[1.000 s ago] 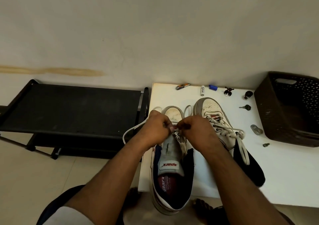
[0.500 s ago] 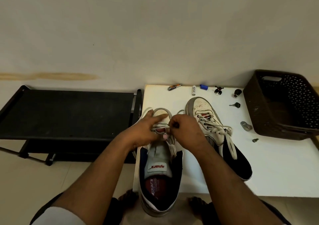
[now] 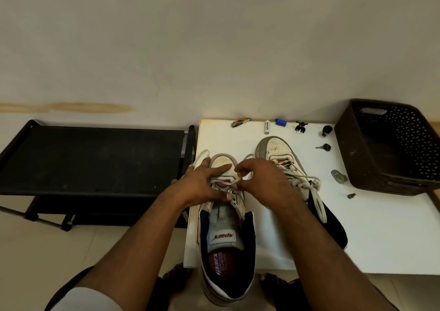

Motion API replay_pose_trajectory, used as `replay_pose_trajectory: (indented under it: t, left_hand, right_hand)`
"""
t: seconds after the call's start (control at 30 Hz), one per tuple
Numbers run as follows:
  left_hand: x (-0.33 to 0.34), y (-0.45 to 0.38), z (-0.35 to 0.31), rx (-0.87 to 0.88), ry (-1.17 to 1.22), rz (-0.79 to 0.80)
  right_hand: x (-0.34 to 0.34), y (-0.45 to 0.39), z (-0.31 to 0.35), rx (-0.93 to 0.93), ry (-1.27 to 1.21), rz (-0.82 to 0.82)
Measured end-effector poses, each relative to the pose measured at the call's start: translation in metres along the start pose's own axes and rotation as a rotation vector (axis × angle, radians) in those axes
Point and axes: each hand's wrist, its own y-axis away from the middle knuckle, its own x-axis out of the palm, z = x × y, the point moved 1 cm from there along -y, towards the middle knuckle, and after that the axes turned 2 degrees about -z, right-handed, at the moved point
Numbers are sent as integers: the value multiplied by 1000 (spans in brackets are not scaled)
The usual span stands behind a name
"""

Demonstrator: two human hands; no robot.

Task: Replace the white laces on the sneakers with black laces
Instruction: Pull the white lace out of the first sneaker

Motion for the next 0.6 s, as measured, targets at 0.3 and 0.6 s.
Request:
replay_pose_trajectory:
  t: [0.3,0.6]
  left_hand:
    - [-3,0,1,-20,-22,-9]
    - [-6,6,-9,-33,-110,-52]
  right_hand:
    - [2,4,15,-31,207,-67]
    - [-10,7,19,82,-40,-5]
